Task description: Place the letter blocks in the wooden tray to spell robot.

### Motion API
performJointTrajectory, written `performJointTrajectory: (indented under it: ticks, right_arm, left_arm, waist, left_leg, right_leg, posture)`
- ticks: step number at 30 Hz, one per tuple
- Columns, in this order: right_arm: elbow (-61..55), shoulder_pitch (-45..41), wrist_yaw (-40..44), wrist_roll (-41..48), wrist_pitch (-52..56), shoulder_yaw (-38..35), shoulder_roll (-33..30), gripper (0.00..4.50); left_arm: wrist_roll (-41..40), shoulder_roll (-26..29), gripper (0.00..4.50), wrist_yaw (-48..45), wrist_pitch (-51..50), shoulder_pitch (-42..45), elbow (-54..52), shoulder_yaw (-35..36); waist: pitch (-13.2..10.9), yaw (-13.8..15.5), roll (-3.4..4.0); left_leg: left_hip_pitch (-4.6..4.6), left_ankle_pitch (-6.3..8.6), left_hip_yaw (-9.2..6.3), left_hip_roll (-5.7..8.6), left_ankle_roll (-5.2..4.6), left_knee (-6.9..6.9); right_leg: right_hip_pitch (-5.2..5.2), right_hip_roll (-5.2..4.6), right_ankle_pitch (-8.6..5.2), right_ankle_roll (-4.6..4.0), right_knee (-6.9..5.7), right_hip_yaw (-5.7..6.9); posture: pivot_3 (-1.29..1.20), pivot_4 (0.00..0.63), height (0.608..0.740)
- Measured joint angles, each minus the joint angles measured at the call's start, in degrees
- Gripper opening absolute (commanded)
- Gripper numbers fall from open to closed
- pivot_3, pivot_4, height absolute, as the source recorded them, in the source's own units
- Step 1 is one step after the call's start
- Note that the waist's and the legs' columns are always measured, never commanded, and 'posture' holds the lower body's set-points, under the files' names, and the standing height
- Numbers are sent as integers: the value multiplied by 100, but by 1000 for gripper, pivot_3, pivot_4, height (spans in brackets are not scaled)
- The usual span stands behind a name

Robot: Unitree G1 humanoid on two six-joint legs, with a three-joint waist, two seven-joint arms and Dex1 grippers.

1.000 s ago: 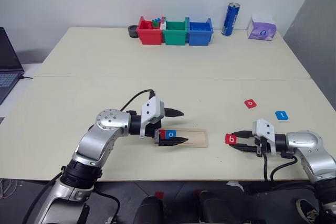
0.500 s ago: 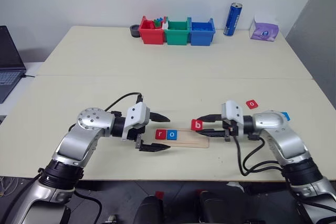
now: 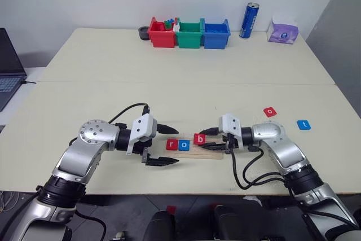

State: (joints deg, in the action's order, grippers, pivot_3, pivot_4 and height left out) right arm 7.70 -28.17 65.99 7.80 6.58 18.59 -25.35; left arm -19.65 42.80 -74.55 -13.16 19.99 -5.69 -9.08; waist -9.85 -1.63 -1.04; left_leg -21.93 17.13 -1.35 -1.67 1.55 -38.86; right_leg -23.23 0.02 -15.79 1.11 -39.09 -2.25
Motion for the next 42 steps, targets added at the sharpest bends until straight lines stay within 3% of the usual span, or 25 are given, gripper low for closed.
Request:
performJointTrajectory:
  ticks: [28, 37, 42]
  right_arm:
    - [415, -169, 45, -258, -344, 200, 135, 1458]
    - [504, -219, 45, -260, -345, 200, 134, 4474]
    - [503, -233, 47, -232, -299, 193, 135, 4474]
  left_arm:
    - [3, 68, 4500, 40, 14, -91, -71, 58]
    - [47, 68, 4500, 94, 72, -89, -54, 58]
    - [49, 68, 4500, 130, 86, -89, -54, 58]
  waist:
    - [0, 0, 0]
    - [0, 0, 1]
    - [0, 0, 1]
  left_leg:
    - [0, 0, 0, 0, 0, 0]
    - [0, 0, 0, 0, 0, 0]
    - [0, 0, 0, 0, 0, 0]
  right_leg:
    - [0, 0, 0, 0, -1, 0]
    - [0, -1, 0, -1, -1, 0]
    - [0, -1, 0, -1, -1, 0]
  posture:
    - [0, 150, 740]
    - [0, 150, 740]
    - [0, 150, 740]
